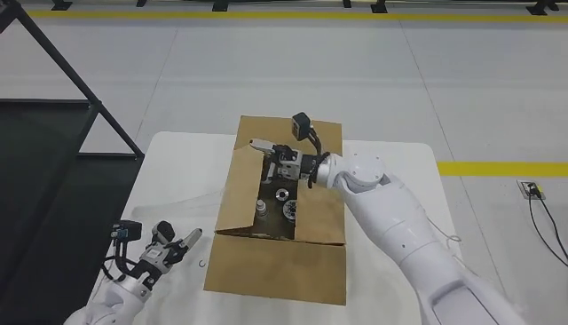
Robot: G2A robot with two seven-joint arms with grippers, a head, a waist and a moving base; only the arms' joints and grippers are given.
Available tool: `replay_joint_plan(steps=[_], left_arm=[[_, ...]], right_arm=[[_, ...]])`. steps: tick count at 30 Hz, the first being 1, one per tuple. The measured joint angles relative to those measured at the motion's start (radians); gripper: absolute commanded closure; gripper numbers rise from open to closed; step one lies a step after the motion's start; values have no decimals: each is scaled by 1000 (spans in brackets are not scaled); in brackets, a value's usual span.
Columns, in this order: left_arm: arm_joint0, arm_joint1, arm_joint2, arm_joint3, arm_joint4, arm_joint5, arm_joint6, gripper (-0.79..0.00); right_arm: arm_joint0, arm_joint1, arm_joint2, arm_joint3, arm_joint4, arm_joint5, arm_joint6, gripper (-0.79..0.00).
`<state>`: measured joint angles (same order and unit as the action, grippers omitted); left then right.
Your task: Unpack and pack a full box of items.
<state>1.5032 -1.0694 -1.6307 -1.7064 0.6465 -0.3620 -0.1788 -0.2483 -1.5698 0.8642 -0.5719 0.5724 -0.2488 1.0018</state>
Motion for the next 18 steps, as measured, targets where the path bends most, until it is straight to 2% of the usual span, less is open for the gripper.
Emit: replay_joint_plan(steps=[5, 18], left_arm=[[48, 7, -65, -30, -44, -65, -21, -785], [47, 7, -65, -36, -43, -60, -22, -785]], right_arm=[[-12, -8, 10, -26, 39, 9, -12, -785], [-22, -7, 12, -42, 37, 10, -26, -785]])
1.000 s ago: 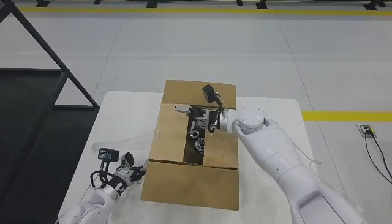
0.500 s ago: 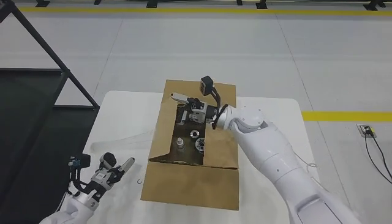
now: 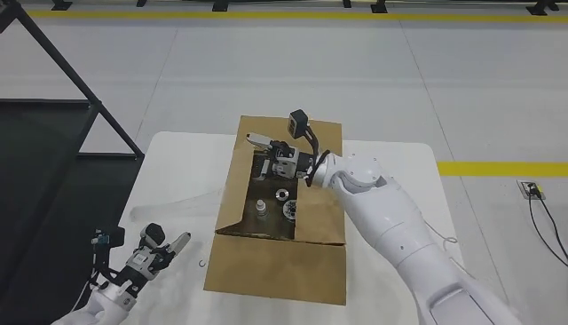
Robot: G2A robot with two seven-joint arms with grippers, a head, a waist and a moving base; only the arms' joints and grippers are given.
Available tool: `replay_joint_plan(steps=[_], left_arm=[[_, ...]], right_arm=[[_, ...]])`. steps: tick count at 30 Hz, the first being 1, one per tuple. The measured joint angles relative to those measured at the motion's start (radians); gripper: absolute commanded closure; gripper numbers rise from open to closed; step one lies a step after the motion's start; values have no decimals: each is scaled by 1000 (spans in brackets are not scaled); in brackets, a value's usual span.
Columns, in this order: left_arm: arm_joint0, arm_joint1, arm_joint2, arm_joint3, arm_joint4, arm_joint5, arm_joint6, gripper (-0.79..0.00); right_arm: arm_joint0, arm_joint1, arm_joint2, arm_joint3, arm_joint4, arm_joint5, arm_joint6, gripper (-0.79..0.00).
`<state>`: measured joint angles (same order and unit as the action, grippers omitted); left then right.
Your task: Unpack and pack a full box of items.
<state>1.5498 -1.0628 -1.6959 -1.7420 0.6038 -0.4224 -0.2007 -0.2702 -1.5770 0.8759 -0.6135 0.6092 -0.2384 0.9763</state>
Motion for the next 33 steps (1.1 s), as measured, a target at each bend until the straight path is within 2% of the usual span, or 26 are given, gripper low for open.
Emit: replay_joint_plan(steps=[6, 12, 20, 24, 28, 33], left_arm=[[-6, 1, -22, -39, 6, 23, -6, -785], [26, 1, -71, -67, -8, 34, 17, -785], [92, 0, -145, -100, -71, 13, 46, -785], [110, -1, -157, -121, -82, -2, 40, -785], [104, -3, -142, -140, -70, 7, 34, -785], [58, -4, -101, -143, -32, 54, 9, -785]], right_arm=[[-20, -11, -21, -102, -59, 67, -129, -785], [1, -45, -70, -118, -95, 102, -207, -785], [55, -109, -143, -51, -118, 80, -248, -785], [77, -145, -175, -4, -121, 57, -268, -785], [94, -183, -201, 49, -124, 32, -302, -785], [117, -228, -222, 130, -117, 15, -306, -785]])
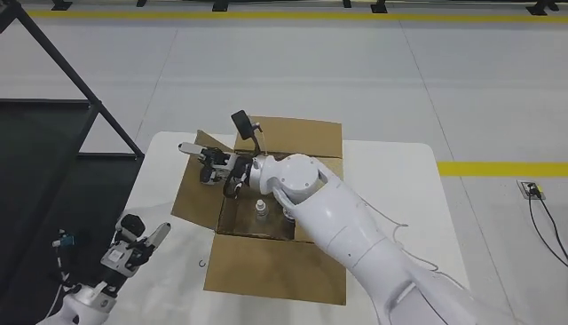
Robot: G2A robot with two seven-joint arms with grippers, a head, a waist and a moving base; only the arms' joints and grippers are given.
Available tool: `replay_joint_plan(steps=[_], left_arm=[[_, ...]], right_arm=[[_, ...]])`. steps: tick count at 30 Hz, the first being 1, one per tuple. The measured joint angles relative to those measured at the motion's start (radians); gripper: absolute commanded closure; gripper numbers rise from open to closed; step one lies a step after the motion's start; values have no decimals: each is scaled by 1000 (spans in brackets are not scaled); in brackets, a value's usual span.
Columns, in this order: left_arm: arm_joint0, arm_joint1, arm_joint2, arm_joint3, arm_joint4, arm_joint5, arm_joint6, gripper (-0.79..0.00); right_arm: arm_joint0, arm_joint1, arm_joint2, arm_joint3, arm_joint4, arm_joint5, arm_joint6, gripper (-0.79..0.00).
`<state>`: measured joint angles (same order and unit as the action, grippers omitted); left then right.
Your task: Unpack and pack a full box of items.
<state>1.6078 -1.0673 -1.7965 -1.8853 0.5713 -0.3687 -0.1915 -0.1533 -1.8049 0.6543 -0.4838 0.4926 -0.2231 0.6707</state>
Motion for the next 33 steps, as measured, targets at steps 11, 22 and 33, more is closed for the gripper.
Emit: replay_joint_plan(steps=[11, 22, 33], left_arm=[[-100, -6, 75, 62, 34, 85, -28, -785], [-147, -11, 116, 147, 68, 146, -40, -785], [-152, -15, 124, 202, 80, 173, -35, -785]], right_arm=[[29, -64, -2, 122, 12, -72, 66, -785], [49, -37, 81, 154, 81, -245, 361, -785], [23, 40, 190, 145, 113, -308, 475, -785]])
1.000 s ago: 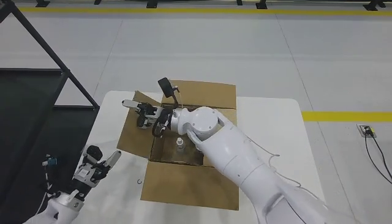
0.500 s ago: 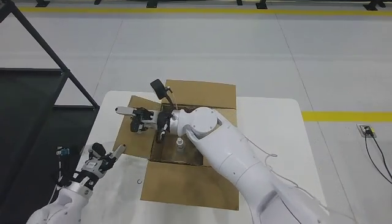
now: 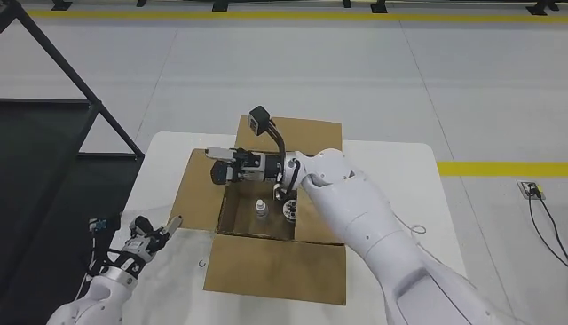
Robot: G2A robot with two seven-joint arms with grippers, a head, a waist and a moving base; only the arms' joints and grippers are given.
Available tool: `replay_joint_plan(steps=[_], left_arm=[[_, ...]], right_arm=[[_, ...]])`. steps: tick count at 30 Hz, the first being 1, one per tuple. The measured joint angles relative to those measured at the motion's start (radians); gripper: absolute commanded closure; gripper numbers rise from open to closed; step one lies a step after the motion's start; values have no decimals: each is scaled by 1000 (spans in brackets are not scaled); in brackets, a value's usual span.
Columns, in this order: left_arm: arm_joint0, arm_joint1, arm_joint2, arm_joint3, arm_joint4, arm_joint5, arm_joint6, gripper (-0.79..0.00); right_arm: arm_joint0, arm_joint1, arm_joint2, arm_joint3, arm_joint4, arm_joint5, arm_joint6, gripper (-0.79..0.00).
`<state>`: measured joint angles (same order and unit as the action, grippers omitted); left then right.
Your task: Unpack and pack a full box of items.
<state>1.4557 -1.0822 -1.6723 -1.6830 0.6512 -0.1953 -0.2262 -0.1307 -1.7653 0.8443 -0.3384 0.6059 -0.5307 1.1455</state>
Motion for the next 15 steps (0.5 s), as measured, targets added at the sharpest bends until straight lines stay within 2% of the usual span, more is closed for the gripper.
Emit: replay_joint_plan(steps=[15], left_arm=[[-4, -2, -2, 29, 26, 24, -12, -785]], right_arm=[[-62, 58, 64, -118, -65, 66, -23, -785]])
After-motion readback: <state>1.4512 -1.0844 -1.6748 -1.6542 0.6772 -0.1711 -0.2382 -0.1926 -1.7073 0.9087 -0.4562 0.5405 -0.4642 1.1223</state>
